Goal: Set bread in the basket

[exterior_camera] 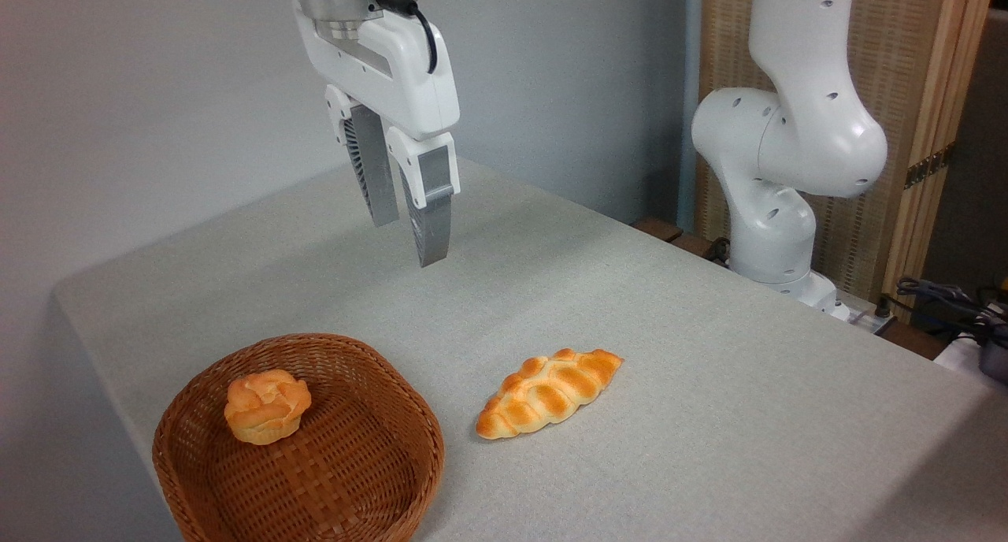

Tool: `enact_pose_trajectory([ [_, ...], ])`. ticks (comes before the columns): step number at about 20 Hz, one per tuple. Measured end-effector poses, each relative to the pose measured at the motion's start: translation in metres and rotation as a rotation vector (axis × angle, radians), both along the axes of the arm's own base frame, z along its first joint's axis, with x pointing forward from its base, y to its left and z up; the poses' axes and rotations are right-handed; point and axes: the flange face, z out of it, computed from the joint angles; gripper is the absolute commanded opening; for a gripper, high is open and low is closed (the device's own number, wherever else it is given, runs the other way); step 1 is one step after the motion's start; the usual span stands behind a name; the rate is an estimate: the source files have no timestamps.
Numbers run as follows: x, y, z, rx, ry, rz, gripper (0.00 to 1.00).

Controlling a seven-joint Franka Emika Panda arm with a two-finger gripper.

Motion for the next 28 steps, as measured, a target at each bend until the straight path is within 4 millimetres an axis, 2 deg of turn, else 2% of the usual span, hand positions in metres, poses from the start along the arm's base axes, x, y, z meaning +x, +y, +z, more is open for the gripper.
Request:
enact_pose_trajectory([
  [5,0.0004,0.0103,0.0001,-0.002,0.0,0.019,1.0],
  [11,0.0005,0.0007,-0.0009,-0.003,0.005,0.072,1.0],
  [28,0.001,0.0005,-0.0017,-0.003,0.007,0.076,1.0],
])
